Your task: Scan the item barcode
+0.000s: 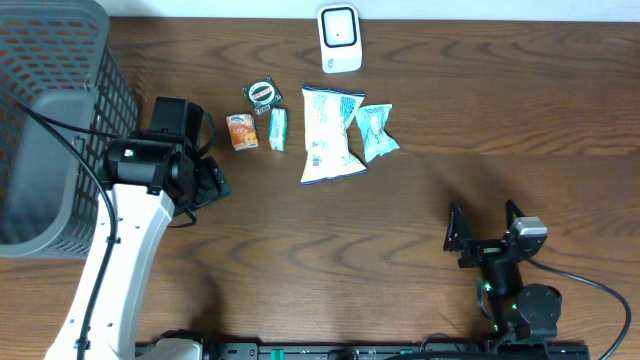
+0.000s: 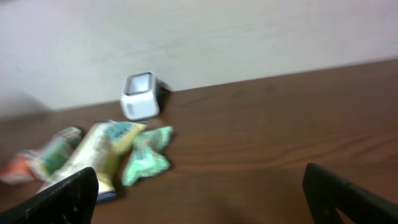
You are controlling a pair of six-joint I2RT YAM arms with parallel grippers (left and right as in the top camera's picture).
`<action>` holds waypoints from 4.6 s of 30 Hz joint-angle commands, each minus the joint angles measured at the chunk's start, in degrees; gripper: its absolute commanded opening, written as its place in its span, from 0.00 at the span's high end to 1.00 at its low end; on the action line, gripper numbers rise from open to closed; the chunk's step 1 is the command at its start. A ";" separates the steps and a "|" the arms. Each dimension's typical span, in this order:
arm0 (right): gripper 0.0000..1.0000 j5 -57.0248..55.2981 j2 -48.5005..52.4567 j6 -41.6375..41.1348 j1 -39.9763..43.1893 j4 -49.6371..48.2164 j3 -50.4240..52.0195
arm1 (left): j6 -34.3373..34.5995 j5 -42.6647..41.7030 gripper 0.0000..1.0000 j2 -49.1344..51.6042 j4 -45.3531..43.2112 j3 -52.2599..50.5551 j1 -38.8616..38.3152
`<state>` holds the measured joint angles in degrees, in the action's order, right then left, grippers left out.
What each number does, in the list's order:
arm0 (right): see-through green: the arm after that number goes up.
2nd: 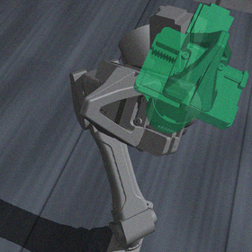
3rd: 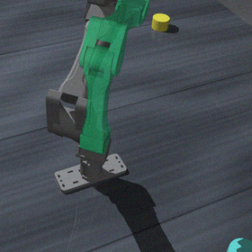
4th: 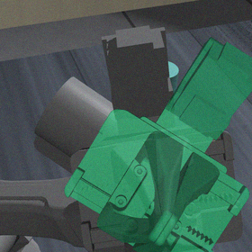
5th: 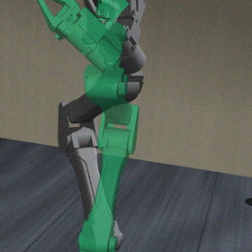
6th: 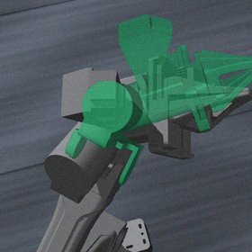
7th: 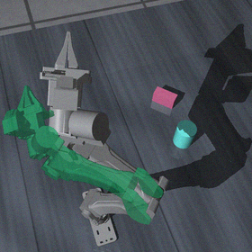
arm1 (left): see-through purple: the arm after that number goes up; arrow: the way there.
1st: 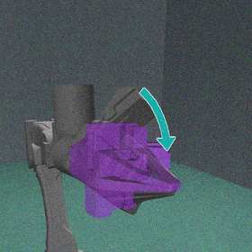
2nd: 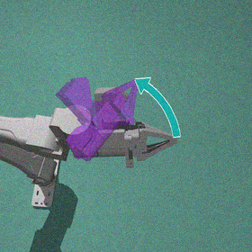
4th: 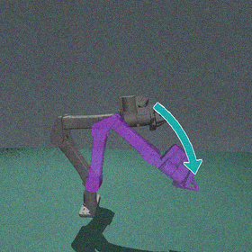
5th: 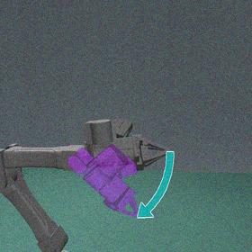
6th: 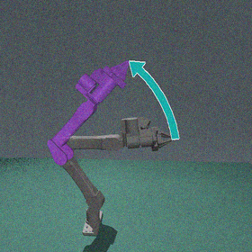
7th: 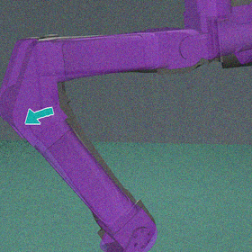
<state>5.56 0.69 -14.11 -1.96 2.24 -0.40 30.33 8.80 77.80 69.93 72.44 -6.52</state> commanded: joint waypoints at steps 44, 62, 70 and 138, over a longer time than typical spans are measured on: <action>0.01 12.28 0.76 -28.06 0.04 -24.48 -14.03 | 1.29 0.72 0.02 0.17 0.70 -0.98 0.24; 0.01 21.73 46.34 -3.17 -0.13 17.25 -59.76 | 1.29 0.72 0.02 0.17 0.70 -0.98 0.24; 0.01 20.76 71.95 6.12 -6.01 43.10 -83.27 | 1.29 0.72 0.03 0.17 0.70 -0.98 0.24; 0.48 16.87 107.43 -2.43 -17.27 29.40 -84.15 | 1.29 0.72 0.02 0.17 0.70 -0.98 0.24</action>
<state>22.39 103.59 -15.55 -17.63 32.47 -84.99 31.31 8.97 77.82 70.46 71.68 -6.48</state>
